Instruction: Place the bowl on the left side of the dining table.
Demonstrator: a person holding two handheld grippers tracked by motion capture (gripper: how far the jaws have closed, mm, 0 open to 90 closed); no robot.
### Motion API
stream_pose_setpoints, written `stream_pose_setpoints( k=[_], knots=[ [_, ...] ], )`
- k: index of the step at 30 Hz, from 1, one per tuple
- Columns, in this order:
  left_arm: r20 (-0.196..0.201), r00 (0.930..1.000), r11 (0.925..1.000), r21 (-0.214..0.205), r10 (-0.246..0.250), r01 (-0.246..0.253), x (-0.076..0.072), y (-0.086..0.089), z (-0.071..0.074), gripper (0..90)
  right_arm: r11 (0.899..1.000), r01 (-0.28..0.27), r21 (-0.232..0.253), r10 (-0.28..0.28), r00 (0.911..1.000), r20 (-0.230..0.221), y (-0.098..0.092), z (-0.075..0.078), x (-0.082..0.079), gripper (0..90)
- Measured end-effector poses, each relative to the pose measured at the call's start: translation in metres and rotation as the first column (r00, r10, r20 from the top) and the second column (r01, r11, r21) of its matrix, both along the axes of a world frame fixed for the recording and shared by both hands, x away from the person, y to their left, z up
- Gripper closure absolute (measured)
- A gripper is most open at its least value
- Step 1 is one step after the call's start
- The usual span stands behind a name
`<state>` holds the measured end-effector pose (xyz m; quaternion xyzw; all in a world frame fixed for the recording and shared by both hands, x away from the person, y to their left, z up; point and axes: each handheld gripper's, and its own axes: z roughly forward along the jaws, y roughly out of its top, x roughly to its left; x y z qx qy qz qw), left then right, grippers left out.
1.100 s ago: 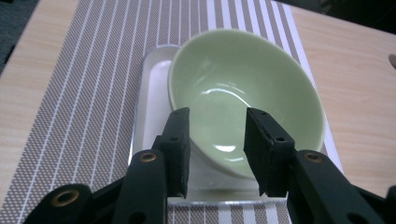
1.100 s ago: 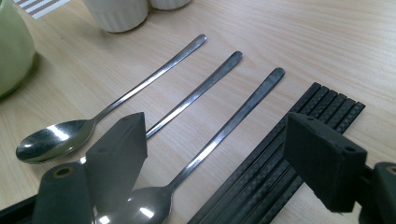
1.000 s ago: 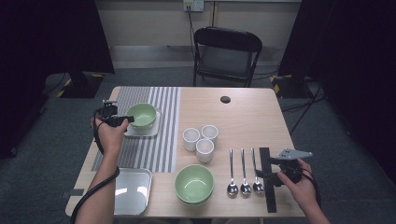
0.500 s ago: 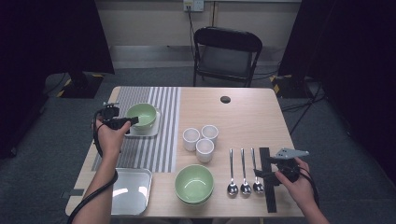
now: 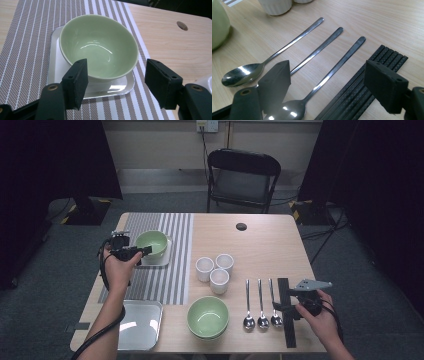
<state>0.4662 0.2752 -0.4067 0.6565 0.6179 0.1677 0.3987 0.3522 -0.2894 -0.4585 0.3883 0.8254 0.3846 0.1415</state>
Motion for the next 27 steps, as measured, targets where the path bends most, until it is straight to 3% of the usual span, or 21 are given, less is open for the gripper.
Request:
stream_pose_setpoints(
  k=[7, 18, 27],
  knots=[
    [0.017, 0.9997, 0.9998, -0.001, -0.020, 0.020, -0.007, -0.002, 0.003, 34.6, 1.000, 0.001, -0.014, -0.001, 1.0000, 0.001, -0.001, 0.001, -0.002, 21.1],
    [0.033, 0.9976, 0.9980, -0.011, -0.061, 0.062, -0.017, -0.005, -0.003, 33.6, 0.999, -0.003, -0.049, 0.003, 1.0000, 0.002, -0.001, 0.003, -0.003, 21.1],
    [0.022, 0.9934, 0.9934, -0.021, -0.112, 0.113, -0.026, -0.013, -0.008, 26.7, 0.999, 0.001, -0.046, -0.001, 1.0000, 0.006, -0.004, 0.003, -0.004, 21.1]
  ],
)
